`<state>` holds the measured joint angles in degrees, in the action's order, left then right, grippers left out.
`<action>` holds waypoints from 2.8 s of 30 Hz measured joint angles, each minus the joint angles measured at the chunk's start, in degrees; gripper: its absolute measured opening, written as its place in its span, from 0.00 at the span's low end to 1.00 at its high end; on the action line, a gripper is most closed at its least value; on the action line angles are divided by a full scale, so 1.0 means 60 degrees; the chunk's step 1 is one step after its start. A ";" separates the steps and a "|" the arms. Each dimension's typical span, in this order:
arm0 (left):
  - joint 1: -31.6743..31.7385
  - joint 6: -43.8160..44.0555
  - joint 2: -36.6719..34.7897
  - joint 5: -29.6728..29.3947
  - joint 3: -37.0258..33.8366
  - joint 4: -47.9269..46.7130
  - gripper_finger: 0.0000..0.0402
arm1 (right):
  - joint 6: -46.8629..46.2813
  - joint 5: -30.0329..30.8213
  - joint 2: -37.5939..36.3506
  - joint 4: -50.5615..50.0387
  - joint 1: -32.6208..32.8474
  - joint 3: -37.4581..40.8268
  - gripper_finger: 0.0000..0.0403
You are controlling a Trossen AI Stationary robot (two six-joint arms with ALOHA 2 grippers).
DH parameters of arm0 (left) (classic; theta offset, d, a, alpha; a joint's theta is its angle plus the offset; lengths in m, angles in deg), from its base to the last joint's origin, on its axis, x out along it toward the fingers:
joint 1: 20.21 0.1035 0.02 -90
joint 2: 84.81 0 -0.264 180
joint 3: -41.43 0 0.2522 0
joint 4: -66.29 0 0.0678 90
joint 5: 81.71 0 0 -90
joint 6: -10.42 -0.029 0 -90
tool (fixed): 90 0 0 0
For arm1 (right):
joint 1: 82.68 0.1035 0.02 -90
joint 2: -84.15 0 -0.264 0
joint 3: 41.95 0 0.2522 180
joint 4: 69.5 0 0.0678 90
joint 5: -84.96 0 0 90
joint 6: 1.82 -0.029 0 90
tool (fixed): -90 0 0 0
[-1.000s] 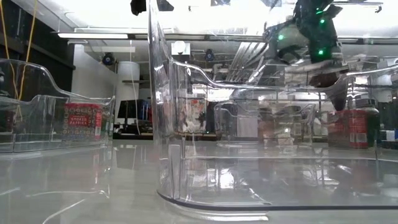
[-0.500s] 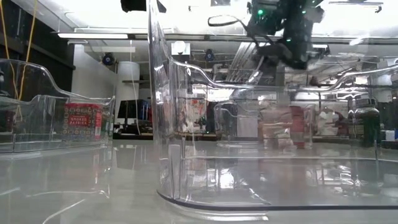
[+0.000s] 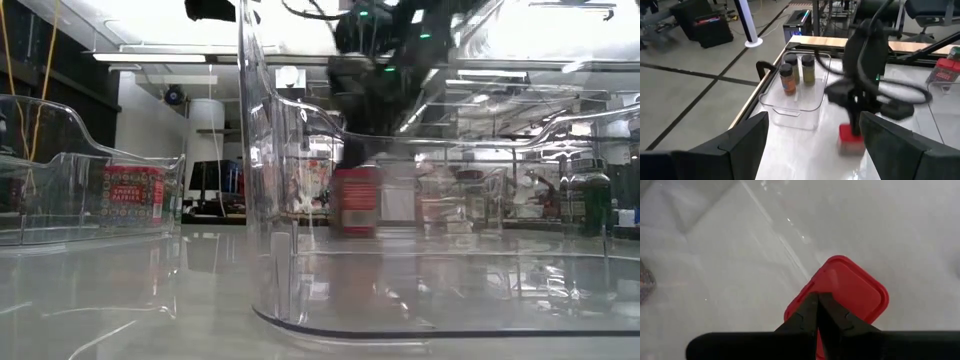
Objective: Sort spices by type
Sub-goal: Put the red seasoning can into the middle left transparent bin
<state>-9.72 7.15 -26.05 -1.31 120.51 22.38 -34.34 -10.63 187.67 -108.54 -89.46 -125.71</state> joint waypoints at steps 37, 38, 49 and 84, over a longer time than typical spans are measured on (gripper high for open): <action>-0.0019 -0.4007 0.3823 0.4262 0.0189 -0.1742 0.75 | 0.0283 0.1518 -0.4775 -0.4470 0.0121 0.0385 0.00; -0.0016 -0.4180 0.4183 0.4243 0.0334 -0.1794 0.75 | -0.0065 0.1617 -0.5090 -0.4250 0.0215 0.0661 0.00; -0.0034 -0.5848 0.6784 0.3068 0.1545 -0.3439 0.75 | -0.1429 0.2282 -0.6323 -0.3181 0.0835 0.1912 0.00; -0.0077 -0.5985 0.6786 0.2857 0.1545 -0.3547 0.75 | -0.1004 0.2539 -0.6305 -0.2959 0.0820 0.1972 0.00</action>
<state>-10.18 -28.76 14.66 15.83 129.78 1.10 -40.36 4.61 149.84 -126.29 -84.54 -113.88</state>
